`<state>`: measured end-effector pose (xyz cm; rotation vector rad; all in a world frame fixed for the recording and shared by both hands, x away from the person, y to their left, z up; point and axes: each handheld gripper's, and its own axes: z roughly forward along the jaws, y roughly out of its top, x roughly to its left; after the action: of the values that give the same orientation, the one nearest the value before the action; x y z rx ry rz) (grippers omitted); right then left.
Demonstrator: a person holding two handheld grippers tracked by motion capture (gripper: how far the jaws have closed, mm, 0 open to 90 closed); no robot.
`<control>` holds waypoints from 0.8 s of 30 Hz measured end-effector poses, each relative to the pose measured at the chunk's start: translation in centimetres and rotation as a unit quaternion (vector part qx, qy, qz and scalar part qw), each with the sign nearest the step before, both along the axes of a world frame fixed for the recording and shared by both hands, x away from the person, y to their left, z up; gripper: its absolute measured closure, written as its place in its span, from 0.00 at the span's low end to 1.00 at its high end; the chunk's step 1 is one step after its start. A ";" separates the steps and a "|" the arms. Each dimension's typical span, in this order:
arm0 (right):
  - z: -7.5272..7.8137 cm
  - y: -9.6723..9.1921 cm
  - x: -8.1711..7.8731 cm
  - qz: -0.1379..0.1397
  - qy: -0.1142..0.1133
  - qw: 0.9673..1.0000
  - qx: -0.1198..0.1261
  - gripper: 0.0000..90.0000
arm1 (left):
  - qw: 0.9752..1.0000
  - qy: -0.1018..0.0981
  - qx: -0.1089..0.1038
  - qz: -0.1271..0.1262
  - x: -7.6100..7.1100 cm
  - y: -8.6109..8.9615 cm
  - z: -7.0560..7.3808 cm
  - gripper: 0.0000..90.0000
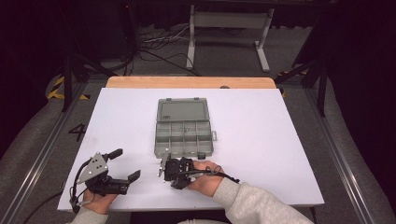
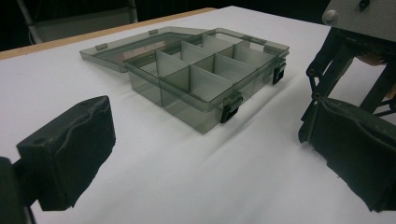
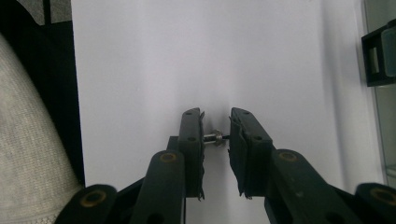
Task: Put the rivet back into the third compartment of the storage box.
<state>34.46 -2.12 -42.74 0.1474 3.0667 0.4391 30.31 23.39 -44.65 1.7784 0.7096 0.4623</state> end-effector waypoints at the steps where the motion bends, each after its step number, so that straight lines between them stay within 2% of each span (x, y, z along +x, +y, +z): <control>1: 0.1 0.0 0.0 0.002 -0.001 1.000 0.001 0.89 | 1.000 0.000 0.000 0.000 0.0 0.0 0.0 0.02; 6: 1.3 -0.2 0.3 0.012 -0.010 1.000 0.024 0.89 | 1.000 0.000 0.003 -0.003 0.0 0.0 0.0 0.02; 9: 2.2 -0.3 0.3 0.003 -0.005 1.000 0.027 0.90 | 1.000 0.000 0.000 0.000 0.0 0.0 0.0 0.02; 15: 4.6 -0.8 0.9 -0.004 -0.009 0.999 0.050 0.89 | 1.000 0.000 0.002 -0.001 0.0 0.0 0.0 0.02; 16: 4.6 -0.8 0.9 -0.004 -0.009 0.999 0.050 0.89 | 1.000 0.000 0.003 -0.002 0.1 0.0 0.0 0.02; 17: 5.5 -0.9 1.2 -0.008 -0.011 0.998 0.057 0.90 | 1.000 0.000 0.003 -0.002 0.0 0.0 0.0 0.02; 24: 7.8 -1.3 2.2 -0.017 -0.020 0.997 0.067 0.90 | 1.000 0.000 0.003 -0.002 0.0 0.0 0.0 0.02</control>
<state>36.62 -3.42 -34.97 0.1927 2.9892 0.6382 30.36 23.38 -44.64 1.7845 0.7054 0.4618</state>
